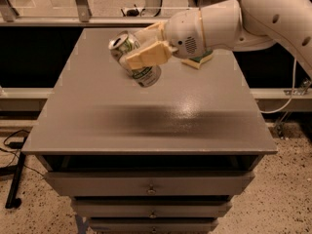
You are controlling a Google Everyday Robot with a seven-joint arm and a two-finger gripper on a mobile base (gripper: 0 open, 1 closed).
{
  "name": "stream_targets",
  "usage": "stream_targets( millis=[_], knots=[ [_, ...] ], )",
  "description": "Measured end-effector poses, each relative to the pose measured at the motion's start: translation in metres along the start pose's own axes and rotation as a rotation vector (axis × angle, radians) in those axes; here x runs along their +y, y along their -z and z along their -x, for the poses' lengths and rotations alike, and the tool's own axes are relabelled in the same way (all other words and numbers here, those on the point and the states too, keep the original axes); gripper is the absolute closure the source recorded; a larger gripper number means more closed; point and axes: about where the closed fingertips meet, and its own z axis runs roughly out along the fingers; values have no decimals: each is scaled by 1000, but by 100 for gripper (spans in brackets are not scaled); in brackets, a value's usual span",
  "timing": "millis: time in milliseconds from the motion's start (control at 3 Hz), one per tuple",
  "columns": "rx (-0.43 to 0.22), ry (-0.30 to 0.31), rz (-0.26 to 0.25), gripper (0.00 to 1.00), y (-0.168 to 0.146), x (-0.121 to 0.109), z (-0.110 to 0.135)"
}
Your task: Place 7up can upright
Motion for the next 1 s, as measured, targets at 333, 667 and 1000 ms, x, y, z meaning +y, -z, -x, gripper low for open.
stream_targets(
  millis=[333,667,1000],
  knots=[
    [-190,-19,14,100,16,1,6],
    [-346,-5,-17,100,41,0,-3],
    [-417,-12,-50,100,55,-1,-23]
  ],
)
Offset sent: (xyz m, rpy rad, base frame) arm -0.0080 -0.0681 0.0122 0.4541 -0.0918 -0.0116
